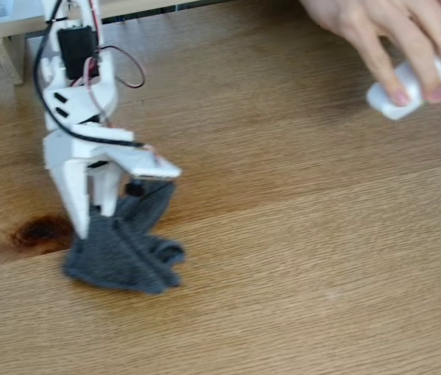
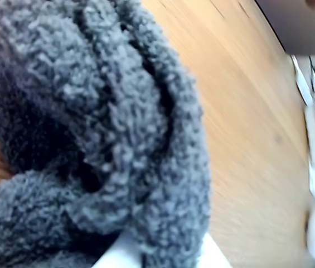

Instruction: Clean the area in front of the robot

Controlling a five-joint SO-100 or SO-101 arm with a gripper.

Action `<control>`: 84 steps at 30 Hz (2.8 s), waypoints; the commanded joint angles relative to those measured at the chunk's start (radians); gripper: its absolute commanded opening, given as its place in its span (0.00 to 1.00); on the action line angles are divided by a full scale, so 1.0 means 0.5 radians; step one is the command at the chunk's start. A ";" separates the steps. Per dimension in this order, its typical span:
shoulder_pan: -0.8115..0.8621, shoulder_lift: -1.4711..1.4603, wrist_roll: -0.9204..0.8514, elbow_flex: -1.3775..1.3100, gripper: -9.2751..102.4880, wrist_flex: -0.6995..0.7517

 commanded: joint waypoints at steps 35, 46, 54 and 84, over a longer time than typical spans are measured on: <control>-0.752 1.055 1.080 -0.172 0.08 1.417; -0.426 0.218 0.792 -0.175 0.08 0.647; -0.012 0.147 0.684 -0.196 0.08 0.543; 1.246 1.638 0.647 -0.172 0.08 2.405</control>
